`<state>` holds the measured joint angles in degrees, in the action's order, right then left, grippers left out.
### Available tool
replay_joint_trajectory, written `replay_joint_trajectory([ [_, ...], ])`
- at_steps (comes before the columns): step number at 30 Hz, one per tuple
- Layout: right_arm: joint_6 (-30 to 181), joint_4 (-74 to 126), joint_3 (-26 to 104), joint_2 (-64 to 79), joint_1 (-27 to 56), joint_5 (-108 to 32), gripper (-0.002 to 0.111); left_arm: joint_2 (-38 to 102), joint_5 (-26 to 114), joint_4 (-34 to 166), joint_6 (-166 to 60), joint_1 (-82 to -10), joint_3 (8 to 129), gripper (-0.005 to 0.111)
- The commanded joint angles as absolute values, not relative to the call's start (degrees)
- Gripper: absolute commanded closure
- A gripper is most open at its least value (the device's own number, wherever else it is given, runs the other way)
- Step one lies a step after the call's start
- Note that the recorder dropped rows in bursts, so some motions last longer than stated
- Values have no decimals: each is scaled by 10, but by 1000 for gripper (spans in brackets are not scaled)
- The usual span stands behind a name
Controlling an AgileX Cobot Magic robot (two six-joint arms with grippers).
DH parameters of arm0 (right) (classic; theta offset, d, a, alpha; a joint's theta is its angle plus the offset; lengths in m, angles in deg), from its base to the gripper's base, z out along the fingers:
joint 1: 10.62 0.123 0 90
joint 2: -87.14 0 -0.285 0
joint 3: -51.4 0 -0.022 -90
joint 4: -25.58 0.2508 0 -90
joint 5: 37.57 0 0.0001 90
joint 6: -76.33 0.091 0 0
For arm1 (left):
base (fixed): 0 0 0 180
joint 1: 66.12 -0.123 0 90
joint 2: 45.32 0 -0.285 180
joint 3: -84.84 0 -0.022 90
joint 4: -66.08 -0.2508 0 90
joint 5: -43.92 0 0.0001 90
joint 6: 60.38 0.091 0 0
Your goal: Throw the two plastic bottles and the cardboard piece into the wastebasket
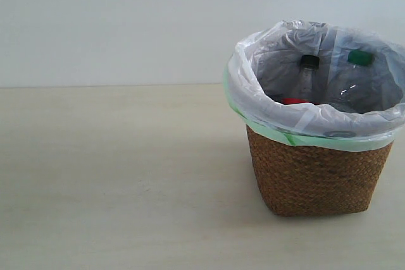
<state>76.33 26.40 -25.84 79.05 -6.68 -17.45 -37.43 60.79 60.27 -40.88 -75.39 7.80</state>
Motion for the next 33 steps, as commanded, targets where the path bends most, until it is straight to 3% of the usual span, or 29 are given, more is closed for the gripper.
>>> replay_joint_trajectory([
  [1, 763, 263, -258, 794, -70, -180, 108, -375, 609, 603, -415, -756, 76, 103],
  [13, 763, 263, -258, 794, -70, -180, 108, -375, 616, 680, -507, -756, 76, 103],
  [22, 763, 263, -258, 794, -70, -180, 108, -375, 518, 699, -590, -756, 76, 103],
  [33, 763, 263, -258, 794, -70, -180, 108, -375, 579, 697, -589, -755, 76, 103],
])
